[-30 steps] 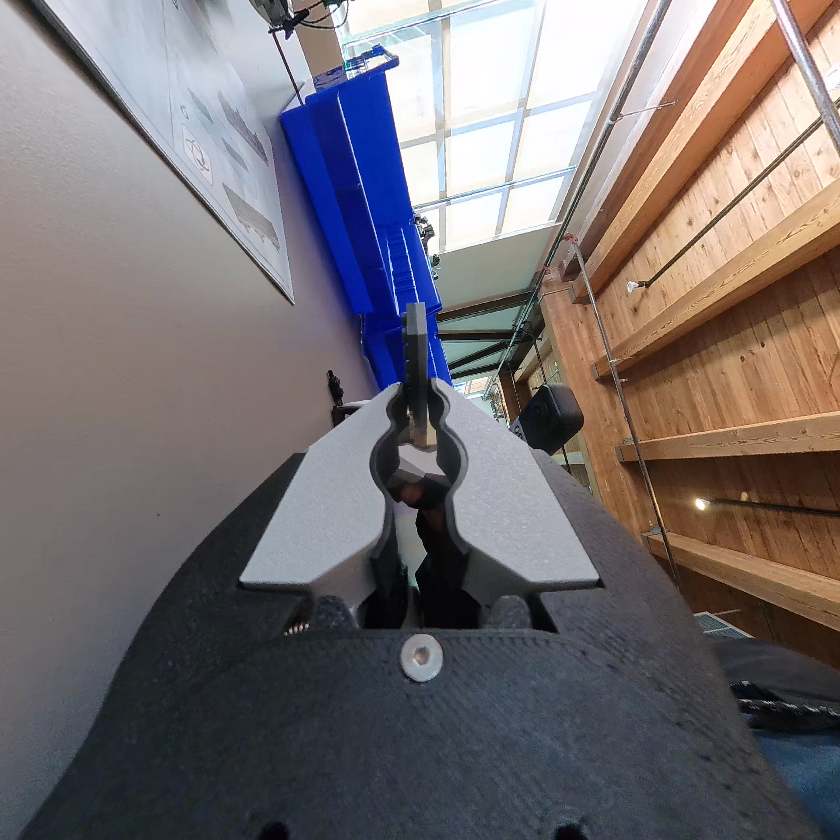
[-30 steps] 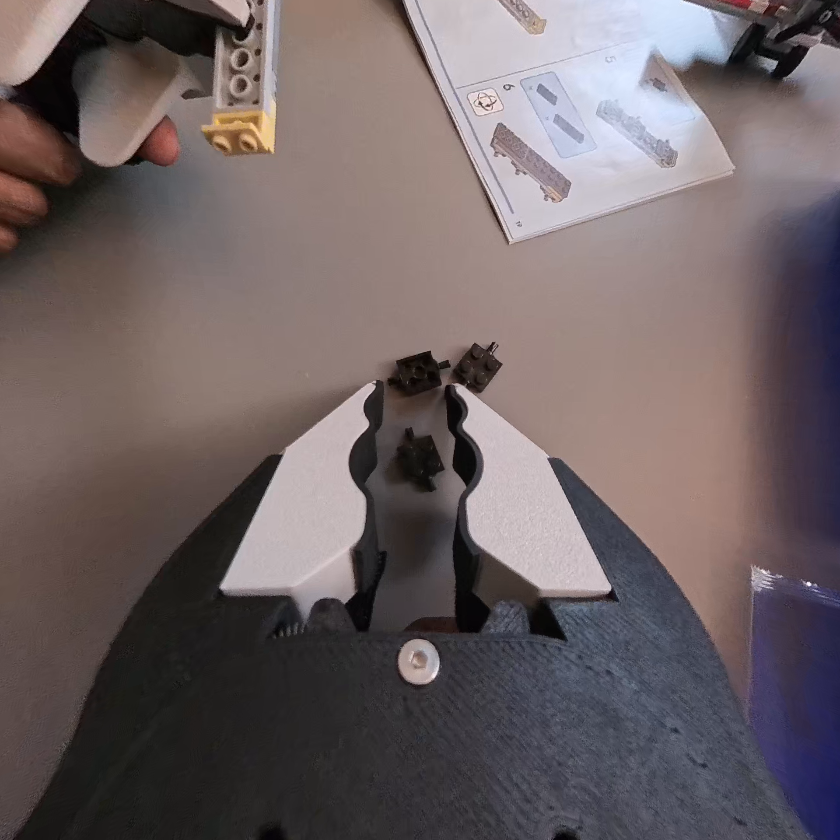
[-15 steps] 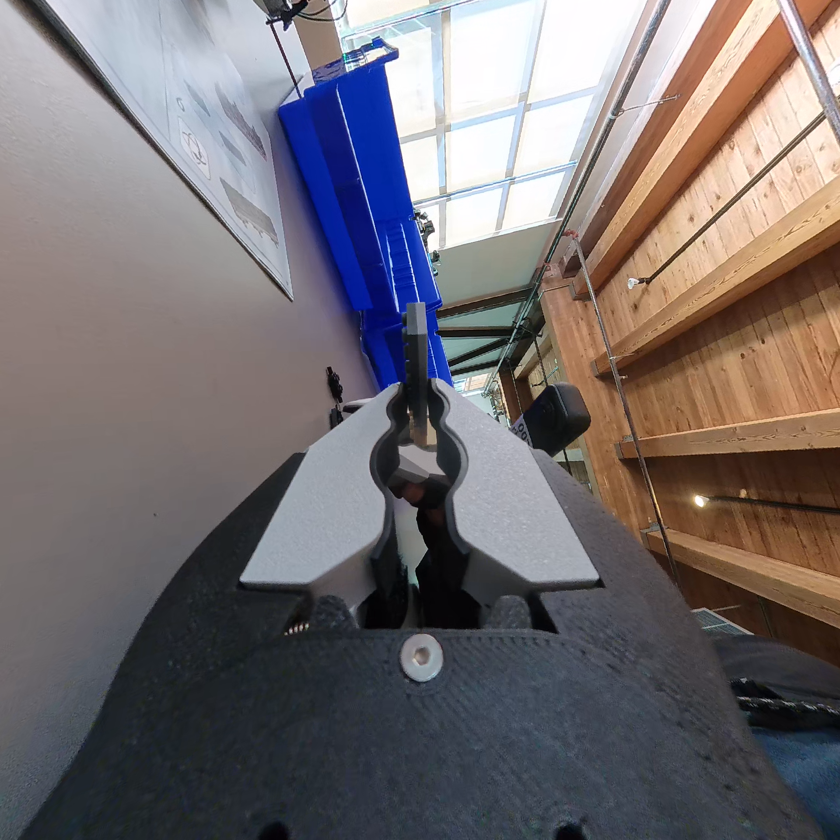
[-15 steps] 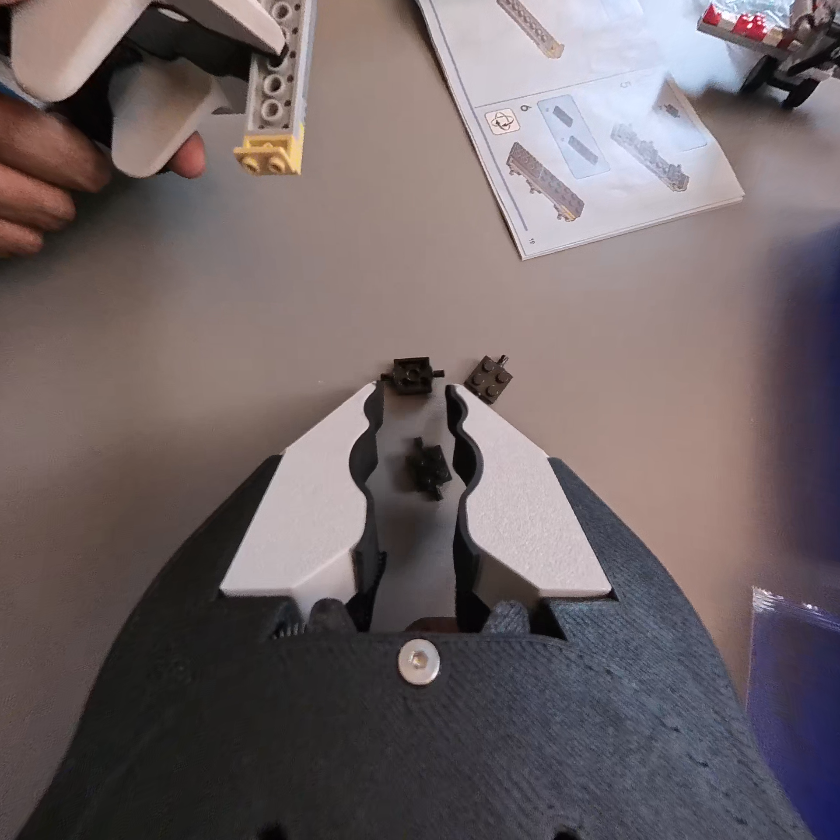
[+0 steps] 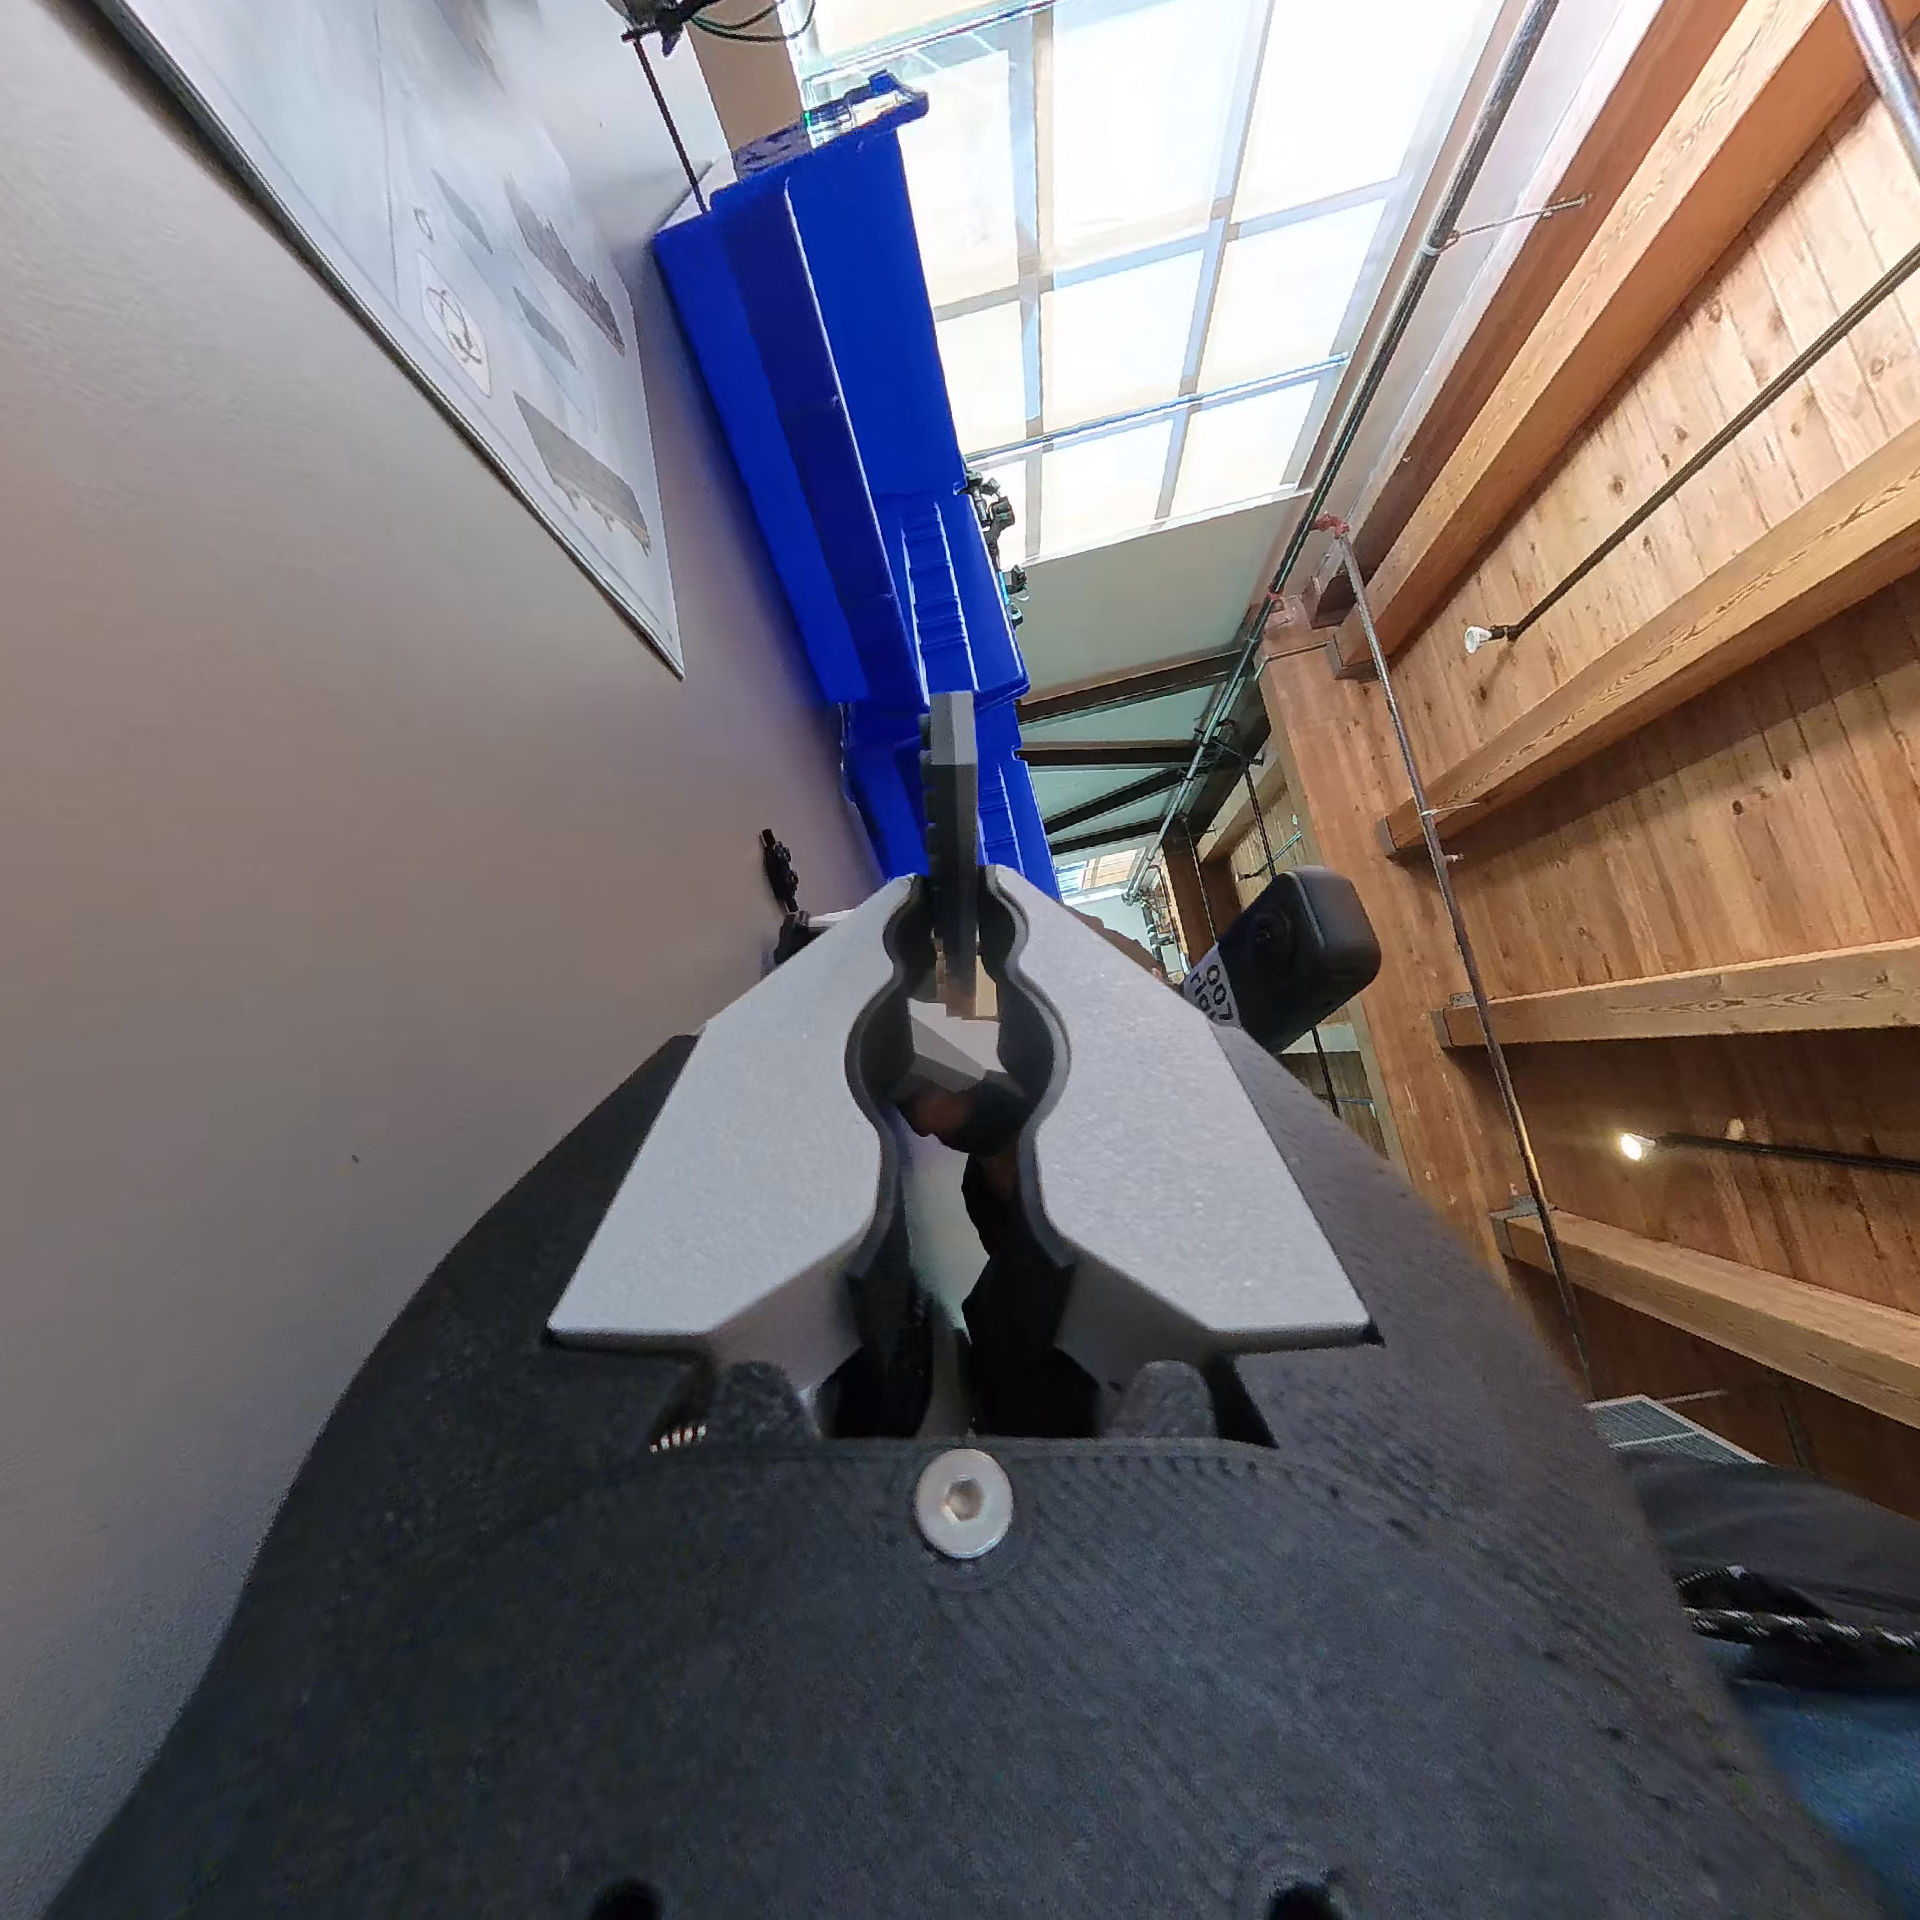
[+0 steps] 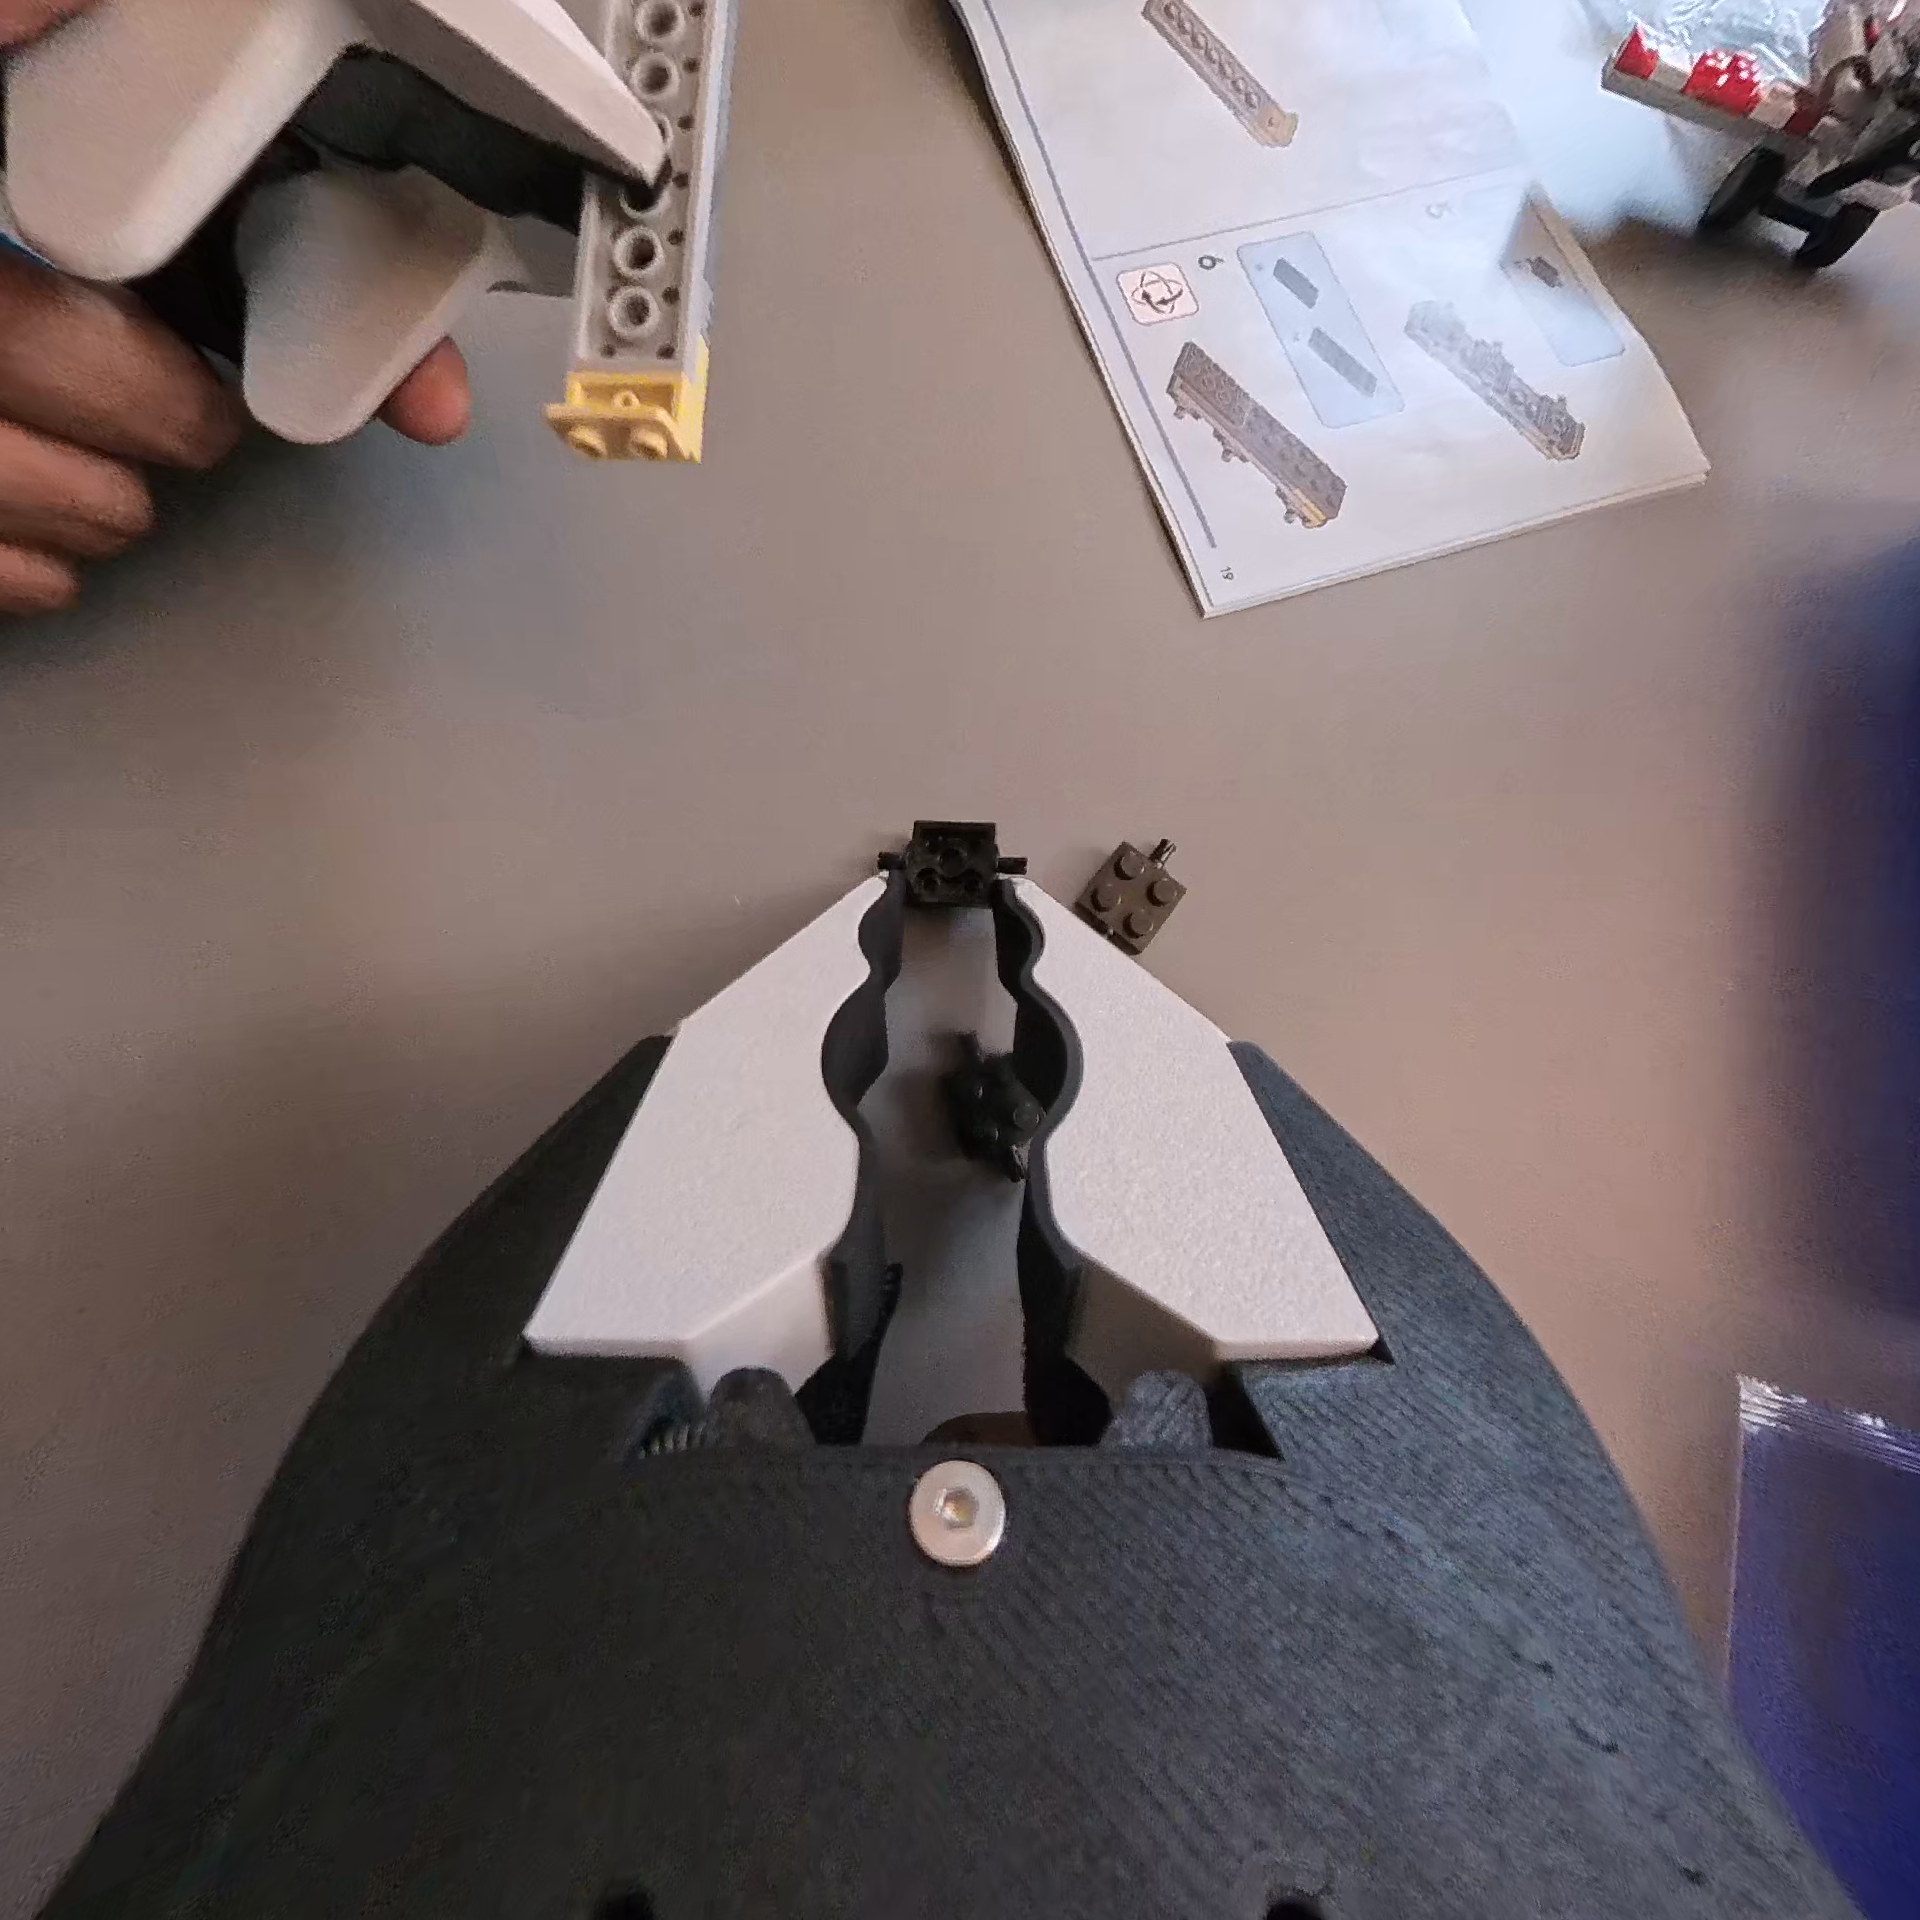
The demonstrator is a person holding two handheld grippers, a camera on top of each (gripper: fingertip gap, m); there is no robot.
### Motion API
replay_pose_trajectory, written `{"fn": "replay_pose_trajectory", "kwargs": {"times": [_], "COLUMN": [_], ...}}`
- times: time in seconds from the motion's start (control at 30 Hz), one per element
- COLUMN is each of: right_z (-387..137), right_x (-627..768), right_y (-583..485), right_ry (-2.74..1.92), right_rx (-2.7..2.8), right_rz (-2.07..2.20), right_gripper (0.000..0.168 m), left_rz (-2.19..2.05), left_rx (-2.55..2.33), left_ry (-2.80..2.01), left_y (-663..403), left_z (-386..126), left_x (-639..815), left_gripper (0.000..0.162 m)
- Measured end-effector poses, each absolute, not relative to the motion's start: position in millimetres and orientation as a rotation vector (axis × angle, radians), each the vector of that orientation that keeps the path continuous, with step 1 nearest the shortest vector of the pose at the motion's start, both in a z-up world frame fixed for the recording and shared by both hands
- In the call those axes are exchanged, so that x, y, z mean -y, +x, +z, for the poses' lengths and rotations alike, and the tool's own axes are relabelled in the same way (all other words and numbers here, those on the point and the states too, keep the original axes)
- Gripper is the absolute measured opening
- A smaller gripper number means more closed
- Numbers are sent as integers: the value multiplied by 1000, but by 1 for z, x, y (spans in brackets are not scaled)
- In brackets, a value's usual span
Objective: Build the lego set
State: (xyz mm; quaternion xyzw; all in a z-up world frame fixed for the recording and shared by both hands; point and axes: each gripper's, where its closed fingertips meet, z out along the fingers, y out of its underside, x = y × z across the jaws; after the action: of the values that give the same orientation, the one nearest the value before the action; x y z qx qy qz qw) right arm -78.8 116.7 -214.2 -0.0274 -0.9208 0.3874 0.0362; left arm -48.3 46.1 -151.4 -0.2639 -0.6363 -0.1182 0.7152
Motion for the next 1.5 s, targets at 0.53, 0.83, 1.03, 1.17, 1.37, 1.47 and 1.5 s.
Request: {"fn": "replay_pose_trajectory", "kwargs": {"times": [0.53, 0.83, 1.03, 1.17, 1.37, 1.47, 1.5], "right_z": [-133, -154, -157, -159, -160, -160, -161], "right_x": [-77, -67, -67, -67, -67, -67, -67], "right_y": [-46, -40, -39, -38, -39, -38, -38], "right_ry": [-193, -169, -167, -160, -167, -167, -169], "right_rx": [2711, 2760, 2784, 2790, 2795, 2798, 2799], "right_rz": [1683, 1549, 1537, 1531, 1532, 1530, 1530], "right_gripper": [18, 18, 18, 18, 18, 18, 18], "left_rz": [-191, -190, -193, -195, -196, -197, -197], "left_rx": [1462, 1455, 1454, 1453, 1452, 1452, 1452], "left_ry": [-576, -596, -600, -606, -607, -605, -605], "left_y": [-50, -49, -49, -49, -49, -49, -49], "left_z": [-157, -156, -156, -156, -156, -156, -156], "left_x": [-42, -44, -45, -46, -46, -45, -45], "left_gripper": [7, 7, 7, 7, 7, 7, 7]}}
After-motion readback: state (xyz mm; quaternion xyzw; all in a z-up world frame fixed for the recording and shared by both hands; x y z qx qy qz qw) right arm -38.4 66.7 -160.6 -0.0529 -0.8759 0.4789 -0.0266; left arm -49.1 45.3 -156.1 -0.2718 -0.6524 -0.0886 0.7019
